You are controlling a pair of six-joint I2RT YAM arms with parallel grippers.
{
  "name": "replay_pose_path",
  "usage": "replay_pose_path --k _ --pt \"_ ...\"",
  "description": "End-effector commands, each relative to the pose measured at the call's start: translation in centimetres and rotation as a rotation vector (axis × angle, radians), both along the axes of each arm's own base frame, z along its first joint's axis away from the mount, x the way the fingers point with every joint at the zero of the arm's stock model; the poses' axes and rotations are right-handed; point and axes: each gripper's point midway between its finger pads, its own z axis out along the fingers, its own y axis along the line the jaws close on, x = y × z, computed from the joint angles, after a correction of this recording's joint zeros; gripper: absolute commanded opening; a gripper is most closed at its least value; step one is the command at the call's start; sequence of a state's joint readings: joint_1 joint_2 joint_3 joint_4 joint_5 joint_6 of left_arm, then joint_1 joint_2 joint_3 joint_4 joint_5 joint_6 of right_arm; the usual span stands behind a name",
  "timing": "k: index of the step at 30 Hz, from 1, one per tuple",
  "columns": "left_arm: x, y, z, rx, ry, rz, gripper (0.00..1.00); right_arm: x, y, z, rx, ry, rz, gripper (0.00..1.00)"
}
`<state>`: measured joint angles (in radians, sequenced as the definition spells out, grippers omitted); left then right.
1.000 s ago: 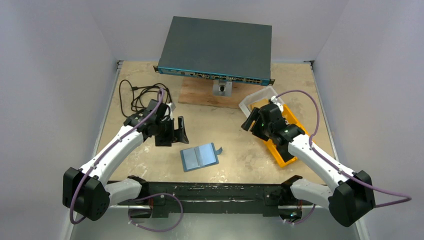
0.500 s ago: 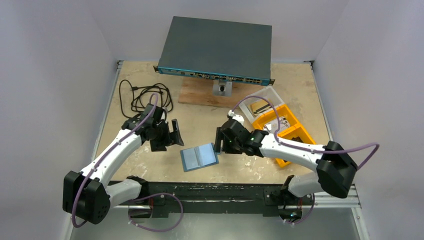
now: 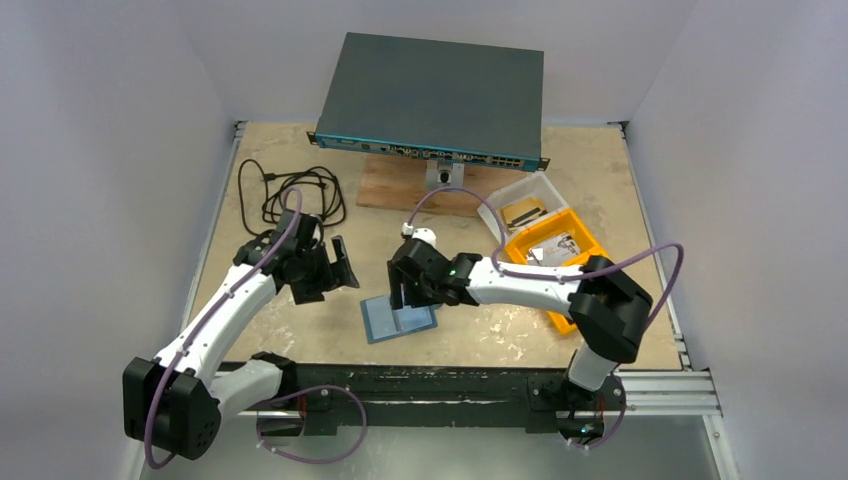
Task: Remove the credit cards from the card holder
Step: Remove the credit card from the card holder.
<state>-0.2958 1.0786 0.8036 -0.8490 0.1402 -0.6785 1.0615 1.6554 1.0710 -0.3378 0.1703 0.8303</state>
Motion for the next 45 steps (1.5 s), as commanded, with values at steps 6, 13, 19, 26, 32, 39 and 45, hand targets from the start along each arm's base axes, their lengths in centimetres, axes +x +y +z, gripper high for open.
replay_pose_path --k 6,13,19,26,32,39,45 --pt "0.1 1.2 0.1 0.006 -0.013 0.040 0.85 0.1 3.2 -0.2 -0.021 -0.030 0.050 0.63" --pt "0.0 1.3 -0.3 -0.006 -0.009 0.045 0.86 -0.2 3.4 -0.6 -0.061 -0.034 0.080 0.64" --pt "-0.2 1.0 -0.6 -0.024 -0.006 0.050 0.86 -0.7 3.5 -1.2 -0.082 -0.028 0.098 0.63" --pt "-0.3 1.5 -0.9 -0.011 -0.001 0.085 0.86 -1.3 5.1 -2.1 -0.150 -0.037 0.147 0.55" --pt "-0.4 2.1 -1.0 -0.010 -0.004 0.118 0.86 -1.6 4.9 -3.7 -0.200 -0.014 0.146 0.52" --pt "-0.6 1.6 -1.3 -0.034 0.004 0.101 0.85 -2.7 4.5 -5.7 -0.212 0.060 0.151 0.34" --pt "-0.8 0.1 -2.1 -0.109 0.027 0.057 0.84 -3.1 3.9 -6.7 -0.189 0.104 0.140 0.18"
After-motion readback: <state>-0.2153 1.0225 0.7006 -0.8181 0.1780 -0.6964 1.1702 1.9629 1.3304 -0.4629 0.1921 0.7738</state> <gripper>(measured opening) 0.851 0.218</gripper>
